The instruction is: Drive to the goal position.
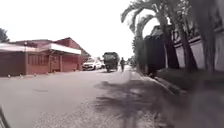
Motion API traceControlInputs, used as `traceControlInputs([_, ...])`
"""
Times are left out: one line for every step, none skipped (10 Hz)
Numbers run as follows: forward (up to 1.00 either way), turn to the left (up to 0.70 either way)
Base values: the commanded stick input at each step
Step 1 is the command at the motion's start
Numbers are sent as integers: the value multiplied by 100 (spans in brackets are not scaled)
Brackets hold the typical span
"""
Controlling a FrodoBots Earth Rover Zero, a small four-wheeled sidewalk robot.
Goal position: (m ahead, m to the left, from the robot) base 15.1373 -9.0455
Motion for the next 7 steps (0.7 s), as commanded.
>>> traceControlInputs([70, 1])
traceControlInputs([70, 1])
traceControlInputs([70, 1])
traceControlInputs([70, 1])
traceControlInputs([70, 1])
traceControlInputs([70, 1])
traceControlInputs([70, 1])
